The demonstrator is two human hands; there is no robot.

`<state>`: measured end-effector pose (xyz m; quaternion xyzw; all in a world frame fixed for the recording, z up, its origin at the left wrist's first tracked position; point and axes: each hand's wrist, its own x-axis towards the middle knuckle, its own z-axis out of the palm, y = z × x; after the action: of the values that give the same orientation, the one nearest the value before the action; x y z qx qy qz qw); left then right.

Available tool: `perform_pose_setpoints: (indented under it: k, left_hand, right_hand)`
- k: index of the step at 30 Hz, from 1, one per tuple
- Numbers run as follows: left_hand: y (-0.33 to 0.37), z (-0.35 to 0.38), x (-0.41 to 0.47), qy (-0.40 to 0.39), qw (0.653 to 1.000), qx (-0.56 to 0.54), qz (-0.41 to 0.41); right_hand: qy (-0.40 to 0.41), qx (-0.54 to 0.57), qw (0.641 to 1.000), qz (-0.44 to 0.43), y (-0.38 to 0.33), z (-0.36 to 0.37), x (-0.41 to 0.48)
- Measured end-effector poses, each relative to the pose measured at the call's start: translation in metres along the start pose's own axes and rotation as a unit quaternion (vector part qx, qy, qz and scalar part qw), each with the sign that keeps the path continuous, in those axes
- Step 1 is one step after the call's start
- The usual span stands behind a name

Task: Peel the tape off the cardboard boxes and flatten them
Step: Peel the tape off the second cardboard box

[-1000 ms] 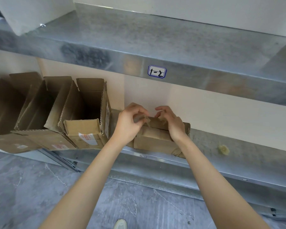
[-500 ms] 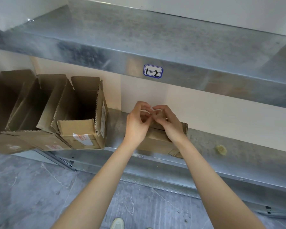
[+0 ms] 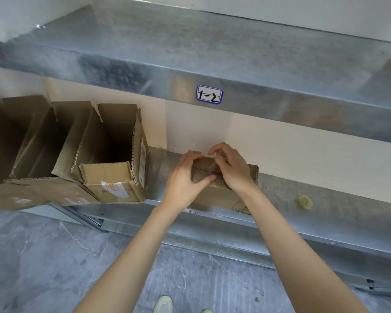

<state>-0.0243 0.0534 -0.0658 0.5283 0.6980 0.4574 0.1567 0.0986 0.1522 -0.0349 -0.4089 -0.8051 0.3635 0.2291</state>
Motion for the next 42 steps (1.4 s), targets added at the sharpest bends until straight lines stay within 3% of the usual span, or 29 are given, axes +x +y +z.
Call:
perform_pose_setpoints:
  k: [7,15,21,25,29,34,42]
  left_hand:
    - [-0.005,0.0,-0.004,-0.01,1.0,0.002,0.013]
    - [-0.003,-0.001,-0.006,-0.008,1.0,-0.003,-0.003]
    - [-0.001,-0.001,-0.007,-0.009,1.0,-0.005,-0.016]
    - [-0.001,-0.001,-0.006,-0.006,1.0,-0.01,-0.026]
    - [-0.002,0.0,-0.006,-0.01,0.999,-0.015,-0.029]
    - [-0.001,0.0,-0.006,-0.012,0.999,-0.025,-0.032]
    - [0.0,0.0,-0.008,-0.012,0.999,-0.032,-0.037]
  right_hand:
    - [-0.03,-0.055,0.998,-0.016,-0.002,0.001,-0.001]
    - [-0.008,0.037,0.998,-0.048,0.004,-0.007,-0.003]
    - [0.012,0.043,0.998,-0.038,0.013,-0.026,-0.011]
    - [-0.015,0.154,0.987,-0.032,0.014,-0.037,-0.024]
    - [-0.018,0.308,0.951,0.023,0.014,-0.047,-0.032]
    - [-0.021,0.169,0.985,0.015,0.012,-0.044,-0.038]
    - [0.047,-0.009,0.999,-0.01,0.019,-0.034,-0.035]
